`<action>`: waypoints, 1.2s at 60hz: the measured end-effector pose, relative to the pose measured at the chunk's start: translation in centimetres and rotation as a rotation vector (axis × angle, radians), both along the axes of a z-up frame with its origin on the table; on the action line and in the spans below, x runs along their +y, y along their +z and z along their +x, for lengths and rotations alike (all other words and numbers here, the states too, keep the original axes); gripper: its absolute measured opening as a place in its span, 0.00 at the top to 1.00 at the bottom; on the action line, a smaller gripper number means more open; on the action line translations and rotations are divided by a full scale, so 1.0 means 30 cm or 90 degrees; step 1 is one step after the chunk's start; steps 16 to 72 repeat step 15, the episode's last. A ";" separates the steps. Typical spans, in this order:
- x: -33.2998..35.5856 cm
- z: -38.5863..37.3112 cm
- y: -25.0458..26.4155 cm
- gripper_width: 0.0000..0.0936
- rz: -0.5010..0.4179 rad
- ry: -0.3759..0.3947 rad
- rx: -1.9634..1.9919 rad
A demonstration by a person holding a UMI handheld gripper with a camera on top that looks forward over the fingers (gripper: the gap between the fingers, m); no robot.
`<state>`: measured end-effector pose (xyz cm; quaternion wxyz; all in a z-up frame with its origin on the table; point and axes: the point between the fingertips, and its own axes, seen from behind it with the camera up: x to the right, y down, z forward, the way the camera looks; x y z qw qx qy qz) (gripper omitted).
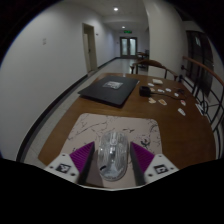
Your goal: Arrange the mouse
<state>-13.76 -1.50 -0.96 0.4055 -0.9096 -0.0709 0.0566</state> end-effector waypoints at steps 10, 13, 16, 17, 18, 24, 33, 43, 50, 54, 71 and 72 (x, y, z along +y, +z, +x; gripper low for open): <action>-0.142 0.054 0.105 0.10 0.013 0.051 0.025; -0.190 0.094 0.141 0.10 0.024 0.061 0.037; -0.225 0.129 0.167 0.10 0.035 0.066 0.040; -0.225 0.129 0.167 0.10 0.035 0.066 0.040; -0.225 0.129 0.167 0.10 0.035 0.066 0.040; -0.225 0.129 0.167 0.10 0.035 0.066 0.040; -0.225 0.129 0.167 0.10 0.035 0.066 0.040; -0.225 0.129 0.167 0.10 0.035 0.066 0.040; -0.225 0.129 0.167 0.10 0.035 0.066 0.040; -0.225 0.129 0.167 0.10 0.035 0.066 0.040; -0.225 0.129 0.167 0.10 0.035 0.066 0.040; -0.225 0.129 0.167 0.10 0.035 0.066 0.040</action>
